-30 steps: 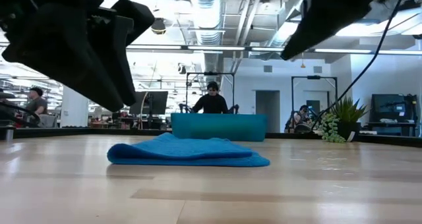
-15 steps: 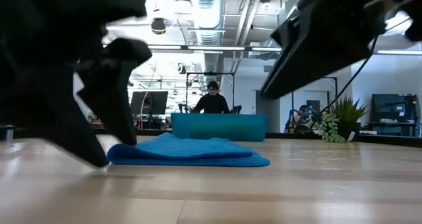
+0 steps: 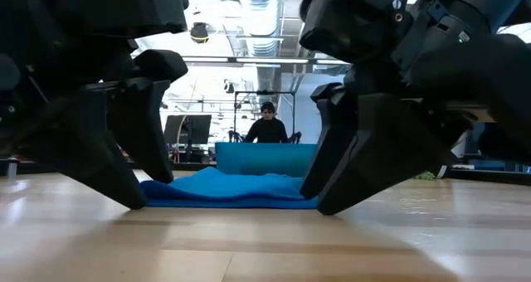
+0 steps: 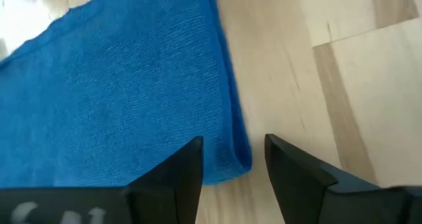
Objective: Roll microfiber towels into tight, uniform cylinder then place into a basket
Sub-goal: Fold the blue microfiber towel
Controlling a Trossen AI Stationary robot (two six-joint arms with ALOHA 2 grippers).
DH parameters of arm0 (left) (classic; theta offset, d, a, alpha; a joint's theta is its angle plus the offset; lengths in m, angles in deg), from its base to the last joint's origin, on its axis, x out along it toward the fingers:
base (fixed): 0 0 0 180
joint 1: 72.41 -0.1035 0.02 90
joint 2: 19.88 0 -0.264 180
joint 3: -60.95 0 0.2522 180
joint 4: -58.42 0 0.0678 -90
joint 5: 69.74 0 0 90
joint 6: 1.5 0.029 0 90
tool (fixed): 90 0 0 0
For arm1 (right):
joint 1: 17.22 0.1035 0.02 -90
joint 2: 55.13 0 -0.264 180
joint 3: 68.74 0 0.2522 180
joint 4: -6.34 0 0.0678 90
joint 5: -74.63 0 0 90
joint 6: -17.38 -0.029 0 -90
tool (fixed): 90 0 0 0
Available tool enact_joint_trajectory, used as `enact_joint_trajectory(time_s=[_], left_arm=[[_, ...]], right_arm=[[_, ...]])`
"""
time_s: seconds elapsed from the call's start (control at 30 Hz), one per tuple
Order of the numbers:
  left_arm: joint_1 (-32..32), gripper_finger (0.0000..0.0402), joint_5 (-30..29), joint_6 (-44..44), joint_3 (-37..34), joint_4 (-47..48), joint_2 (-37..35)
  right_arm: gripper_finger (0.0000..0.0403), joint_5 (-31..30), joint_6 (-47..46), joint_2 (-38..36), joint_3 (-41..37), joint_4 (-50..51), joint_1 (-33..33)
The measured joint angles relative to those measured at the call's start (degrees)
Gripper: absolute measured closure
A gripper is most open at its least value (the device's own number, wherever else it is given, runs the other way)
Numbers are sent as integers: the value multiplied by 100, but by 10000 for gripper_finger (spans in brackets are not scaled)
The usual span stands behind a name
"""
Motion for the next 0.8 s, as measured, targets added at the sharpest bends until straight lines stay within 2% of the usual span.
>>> enact_joint_trajectory(time_s=[0.13,0.27,0.4,0.53,0.8], left_arm=[[-24,254,160,-3,-11,22,-5],[-23,255,158,-22,-61,5,-13],[-34,255,184,-28,-138,-90,-26],[-36,255,174,-30,-140,-78,-24],[-41,255,183,-36,-146,-54,-15]], right_arm=[[184,-91,-1,-24,0,39,-9],[171,-86,145,-206,-17,135,35],[170,-41,298,-348,-7,8,36],[174,431,294,-244,-4,-50,-133],[180,520,240,11,9,-67,-331]])
